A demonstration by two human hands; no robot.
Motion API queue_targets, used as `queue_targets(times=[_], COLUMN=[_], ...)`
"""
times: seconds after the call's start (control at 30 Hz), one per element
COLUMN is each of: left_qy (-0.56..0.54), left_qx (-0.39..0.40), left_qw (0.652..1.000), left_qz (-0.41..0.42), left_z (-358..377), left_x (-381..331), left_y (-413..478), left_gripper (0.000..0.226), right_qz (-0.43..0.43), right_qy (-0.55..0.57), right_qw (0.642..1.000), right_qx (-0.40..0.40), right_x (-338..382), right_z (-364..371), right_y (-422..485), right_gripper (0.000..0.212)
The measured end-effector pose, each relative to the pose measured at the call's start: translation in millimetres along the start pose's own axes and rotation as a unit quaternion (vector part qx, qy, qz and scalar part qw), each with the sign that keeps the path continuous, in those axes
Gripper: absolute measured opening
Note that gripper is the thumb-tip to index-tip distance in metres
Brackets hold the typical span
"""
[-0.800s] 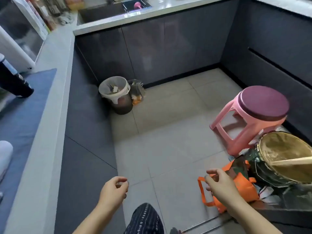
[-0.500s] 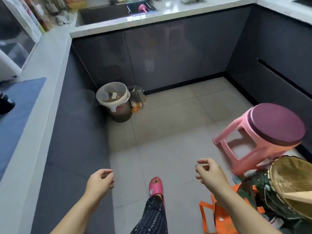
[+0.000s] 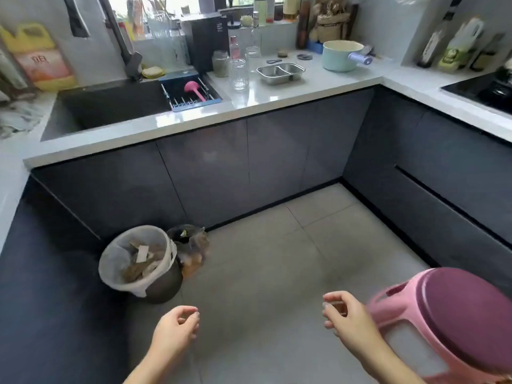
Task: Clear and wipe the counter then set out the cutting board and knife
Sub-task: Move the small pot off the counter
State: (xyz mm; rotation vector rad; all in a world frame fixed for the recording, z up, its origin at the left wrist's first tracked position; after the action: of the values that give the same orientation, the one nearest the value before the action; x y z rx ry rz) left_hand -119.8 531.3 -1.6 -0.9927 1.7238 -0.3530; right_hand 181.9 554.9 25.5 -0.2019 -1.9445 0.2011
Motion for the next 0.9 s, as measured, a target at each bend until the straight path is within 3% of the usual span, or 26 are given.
queue_targets(times=[0.2,0.4,0.67,0.9], left_qy=[0.003,0.018,-0.069,-0.035], left_qx=[0.035,-0.003,-0.018,0.119], left_qw=[0.994,0.988,0.986,0.975], left_qz=[0.103,0.154,0.149,0.183], left_z=[67,99,150,257], left_x=[-173,-336,-489,-647], left_y=[78,144,243,295], left_gripper=[0.012,0.013,0.011,0.015], right_qz=[0.001,-0.054,-0.102,-0.064], right_qy=[0.041,0.021,0.039,0.046], right_qw=[0.997,0.998,0.994,0.993], right_qx=[-0.066,-0.031,-0.013,-0.089], right_x=[21,88,185,219], right_z=[-28,-75,-105,-164], right_y=[165,329,523,651], right_gripper=[0.013,0.013,0.013,0.011])
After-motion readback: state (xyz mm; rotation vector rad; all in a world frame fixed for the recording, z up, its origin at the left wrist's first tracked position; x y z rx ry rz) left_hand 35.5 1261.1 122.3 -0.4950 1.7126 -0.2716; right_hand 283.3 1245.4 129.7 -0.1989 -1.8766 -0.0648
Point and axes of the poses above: each hand's wrist, its own y-axis towards the middle knuckle, its own z-axis out of the palm, x = y × z, the point moved 1 cm from there along y, towards the middle knuckle, and after that the axes turned 14 degrees about -z, right-handed, at the moved point
